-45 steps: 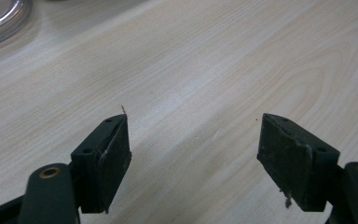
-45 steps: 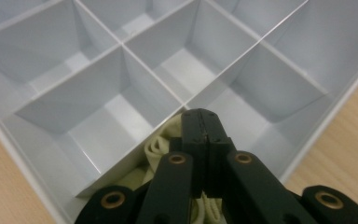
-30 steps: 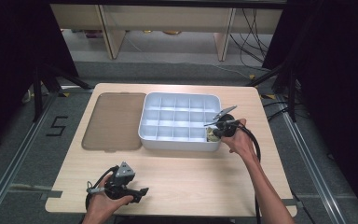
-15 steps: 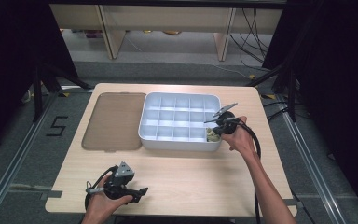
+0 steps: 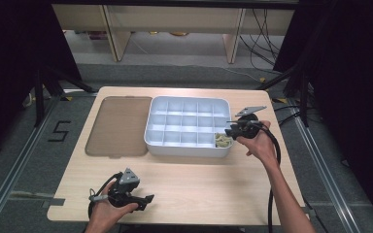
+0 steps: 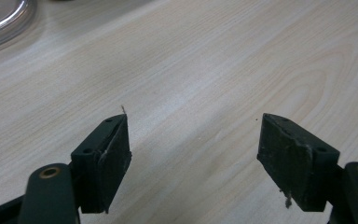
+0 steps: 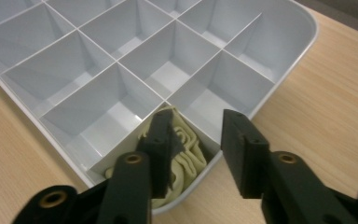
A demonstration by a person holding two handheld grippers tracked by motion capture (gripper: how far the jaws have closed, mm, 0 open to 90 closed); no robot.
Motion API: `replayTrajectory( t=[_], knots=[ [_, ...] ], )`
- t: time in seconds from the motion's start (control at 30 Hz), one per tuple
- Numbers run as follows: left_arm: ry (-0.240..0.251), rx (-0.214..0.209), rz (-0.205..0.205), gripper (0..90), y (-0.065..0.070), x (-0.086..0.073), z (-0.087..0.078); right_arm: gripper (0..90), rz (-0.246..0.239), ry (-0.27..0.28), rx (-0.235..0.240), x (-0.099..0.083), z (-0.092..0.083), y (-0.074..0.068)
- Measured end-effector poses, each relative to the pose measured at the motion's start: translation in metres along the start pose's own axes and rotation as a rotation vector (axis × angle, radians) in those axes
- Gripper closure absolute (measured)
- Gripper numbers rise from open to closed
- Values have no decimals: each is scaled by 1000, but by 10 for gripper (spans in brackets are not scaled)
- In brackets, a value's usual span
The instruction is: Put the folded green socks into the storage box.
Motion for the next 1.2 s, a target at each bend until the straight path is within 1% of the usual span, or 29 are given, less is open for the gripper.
replayTrajectory(
  t=[0.03,0.1,0.17,0.2,0.27,0.3,0.33,0.37,0.4,0.43,0.47,0.53,0.57,0.6,0.63,0.67,0.7,0.8,0.83,0.87,0.9,0.93,0.97,1.0,1.03,1.07,1.1,1.13,1.2],
  knots=[
    [3,-13,-4,245,1,0,0,616,3,10,-3,-2,-3,0],
    [12,-7,-7,245,0,0,0,588,11,34,0,-6,-9,0],
    [-2,-12,-3,245,0,-1,-1,531,27,86,-13,-10,-12,0],
    [-2,-1,-4,245,-1,-1,0,517,27,98,-14,-12,-14,0],
    [-4,-1,-5,245,-1,-1,-1,499,52,121,-16,-17,-19,-3],
    [1,-8,-10,246,0,-1,-1,484,46,132,-26,-20,-22,-2],
    [1,1,-2,245,-1,-1,-1,476,64,150,-29,-21,-23,-4],
    [1,0,-4,245,-1,-1,-1,448,88,142,-32,-24,-26,-7],
    [6,-6,-8,245,0,-1,-2,431,81,142,-35,-24,-26,-7],
    [9,-1,-4,245,0,0,-2,424,89,144,-47,-25,-29,-7],
    [13,-3,-2,246,0,0,-2,420,77,164,-62,-24,-32,-6],
    [4,-7,-2,245,0,0,-3,398,74,171,-52,-25,-36,-11],
    [17,-7,-4,245,1,0,-3,387,93,176,-49,-26,-36,-16],
    [18,0,-5,245,0,1,-3,380,93,177,-40,-28,-37,-18],
    [12,-12,-18,245,1,0,-3,373,102,179,-24,-29,-39,-21],
    [11,-11,-21,245,1,-1,-3,364,107,198,-24,-29,-39,-22],
    [19,-6,-18,245,1,-1,-2,359,123,196,-11,-31,-40,-24],
    [-3,4,1,245,-2,-4,-3,341,94,209,-18,-35,-39,-24],
    [-1,4,2,245,-2,-4,-3,339,124,193,-7,-38,-42,-28],
    [14,-4,-6,245,0,-3,-2,333,112,210,-9,-39,-42,-27],
    [15,-4,-4,245,0,-3,-2,324,128,212,1,-42,-42,-30],
    [18,-4,-4,245,0,-3,-1,313,116,207,8,-44,-43,-29],
    [12,-3,-2,245,1,-3,-2,296,148,202,6,-48,-44,-33],
    [2,-5,-4,245,1,-4,-2,294,144,189,5,-51,-46,-33],
    [4,-6,-15,245,2,-5,-1,294,123,206,3,-54,-46,-31],
    [-1,1,-10,245,1,-5,-2,291,127,211,7,-55,-48,-32],
    [16,-8,-12,245,2,-5,-1,284,157,207,10,-58,-49,-34],
    [15,-8,1,245,1,-6,-1,279,166,201,9,-61,-50,-34],
    [13,-4,-2,245,1,-6,-1,278,174,206,7,-66,-52,-35]
  ],
)
Point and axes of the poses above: each handheld gripper's, and its own axes: z roughly forward along the jaws, x roughly out of its top, y roughly to its right, the point moved 7 cm from there along z, roughly forward along the jaws, and after that the axes turned 12 degrees about -z, right-handed, at the moved point
